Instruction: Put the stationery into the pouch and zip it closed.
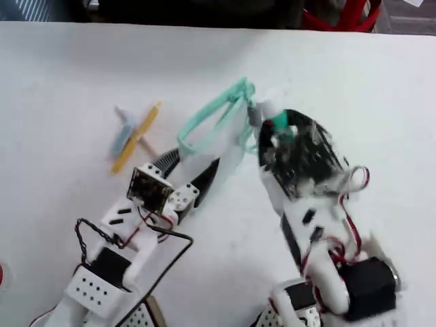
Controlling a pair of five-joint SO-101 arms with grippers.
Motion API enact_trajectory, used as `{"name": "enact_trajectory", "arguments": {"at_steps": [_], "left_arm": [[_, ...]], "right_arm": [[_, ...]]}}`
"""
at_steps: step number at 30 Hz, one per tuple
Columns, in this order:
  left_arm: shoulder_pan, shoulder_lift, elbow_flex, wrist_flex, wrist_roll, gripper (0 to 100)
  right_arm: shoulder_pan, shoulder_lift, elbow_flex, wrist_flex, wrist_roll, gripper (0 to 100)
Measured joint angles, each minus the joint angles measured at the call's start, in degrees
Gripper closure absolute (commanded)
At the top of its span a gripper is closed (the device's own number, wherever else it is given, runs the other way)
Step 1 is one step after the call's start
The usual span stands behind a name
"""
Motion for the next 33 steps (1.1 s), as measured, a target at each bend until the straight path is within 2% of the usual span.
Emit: {"name": "enact_trajectory", "arguments": {"at_steps": [3,7,11,23,33], "left_arm": [[0.0,0.0,0.0,0.0,0.0,79],[0.0,0.0,0.0,0.0,0.0,79],[0.0,0.0,0.0,0.0,0.2,79],[0.0,0.0,0.0,0.0,0.2,79],[0.3,0.0,0.0,0.0,0.2,79]], "right_arm": [[-6.3,2.2,-3.1,-5.4,-5.9,98.1],[-9.7,9.6,-3.8,-15.7,-10.4,98.1],[-11.7,15.6,-3.8,-20.7,-13.7,98.1],[-14.9,20.2,1.6,-19.6,-15.2,98.1],[-15.1,12.8,10.2,-19.8,-15.2,97.8]]}}
